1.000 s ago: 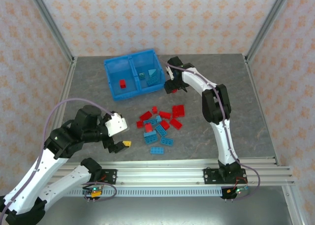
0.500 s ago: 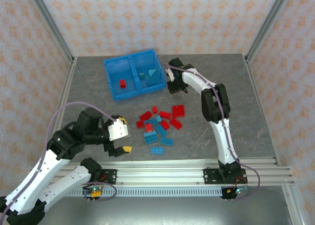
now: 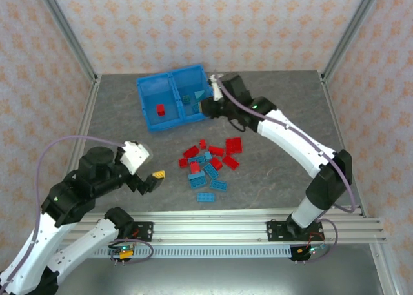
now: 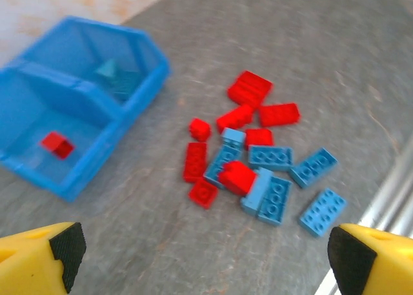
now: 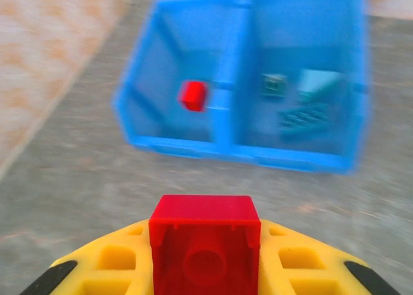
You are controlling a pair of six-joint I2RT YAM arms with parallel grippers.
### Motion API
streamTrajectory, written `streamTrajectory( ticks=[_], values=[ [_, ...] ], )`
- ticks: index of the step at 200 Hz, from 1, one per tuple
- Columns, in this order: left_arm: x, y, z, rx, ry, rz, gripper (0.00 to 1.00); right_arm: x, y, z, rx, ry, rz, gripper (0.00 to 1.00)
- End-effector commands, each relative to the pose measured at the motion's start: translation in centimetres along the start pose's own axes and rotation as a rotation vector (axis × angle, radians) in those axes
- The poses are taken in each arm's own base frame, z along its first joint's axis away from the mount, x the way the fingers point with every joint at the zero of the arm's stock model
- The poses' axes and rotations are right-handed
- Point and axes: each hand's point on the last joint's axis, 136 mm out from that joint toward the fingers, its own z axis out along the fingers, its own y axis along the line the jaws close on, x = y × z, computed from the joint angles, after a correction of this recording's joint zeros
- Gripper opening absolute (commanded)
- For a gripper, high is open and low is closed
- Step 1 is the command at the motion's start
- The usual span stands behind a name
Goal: Sort the legos into containers by color
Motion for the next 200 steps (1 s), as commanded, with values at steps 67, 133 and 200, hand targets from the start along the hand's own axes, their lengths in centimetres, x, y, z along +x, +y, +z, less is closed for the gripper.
streamTrajectory(
  ticks=[67, 133, 200],
  values=[
    [1.3, 7.6, -6.0, -0.481, -0.036, -0.390, 1.00, -1.0, 4.8, 19.3, -0.004, 0.034, 0.017, 0.27],
    [1.7, 7.0, -4.5, -0.447, 0.022, -0.382, 1.00, 2.3, 5.2, 27.4, -0.080, 0.035, -0.010, 0.32],
    [1.8, 6.3, -1.8, -0.402, 0.067, -0.410, 1.00, -1.1, 6.8, 23.1, -0.093, 0.007, -0.048, 0.54]
  ],
)
